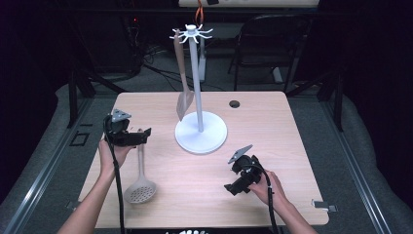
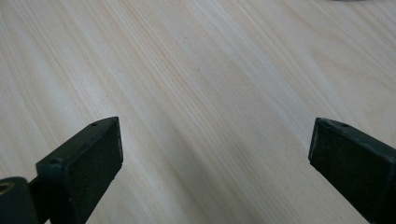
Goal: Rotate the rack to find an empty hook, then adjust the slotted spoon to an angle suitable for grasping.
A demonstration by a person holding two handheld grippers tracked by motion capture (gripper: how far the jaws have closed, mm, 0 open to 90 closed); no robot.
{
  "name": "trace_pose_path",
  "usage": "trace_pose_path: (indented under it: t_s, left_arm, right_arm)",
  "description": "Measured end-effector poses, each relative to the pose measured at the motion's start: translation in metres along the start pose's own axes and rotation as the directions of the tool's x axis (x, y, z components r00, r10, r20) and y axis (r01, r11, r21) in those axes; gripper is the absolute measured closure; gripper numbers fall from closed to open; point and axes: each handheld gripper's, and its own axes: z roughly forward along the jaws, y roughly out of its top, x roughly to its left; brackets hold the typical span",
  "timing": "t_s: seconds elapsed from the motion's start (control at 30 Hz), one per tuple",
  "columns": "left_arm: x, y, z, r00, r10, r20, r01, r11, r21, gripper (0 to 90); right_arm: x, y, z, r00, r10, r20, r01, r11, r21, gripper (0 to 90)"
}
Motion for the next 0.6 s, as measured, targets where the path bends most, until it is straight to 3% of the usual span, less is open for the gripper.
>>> trace_pose_path:
  t_s: [0.2, 0.33, 0.6]
  left_arm:
    - [0.005, -0.012, 0.006, 0.9991, -0.041, -0.009, 0.042, 0.9976, 0.055, 3.7]
    - [0.01, -0.02, 0.008, 0.9979, -0.058, -0.028, 0.061, 0.9941, 0.09, 2.8]
    - [0.018, -0.034, 0.014, 0.9914, -0.116, -0.062, 0.124, 0.9795, 0.159, 0.0]
  right_arm:
    - [0.002, 0.001, 0.001, 0.9995, -0.028, 0.016, 0.028, 1.0, 0.014, 2.7]
    - [0.002, 0.001, -0.002, 0.9997, -0.013, 0.022, 0.014, 1.0, -0.007, 2.8]
    - [0.003, 0.001, -0.003, 0.9991, -0.033, 0.026, 0.033, 0.999, 0.005, 3.0]
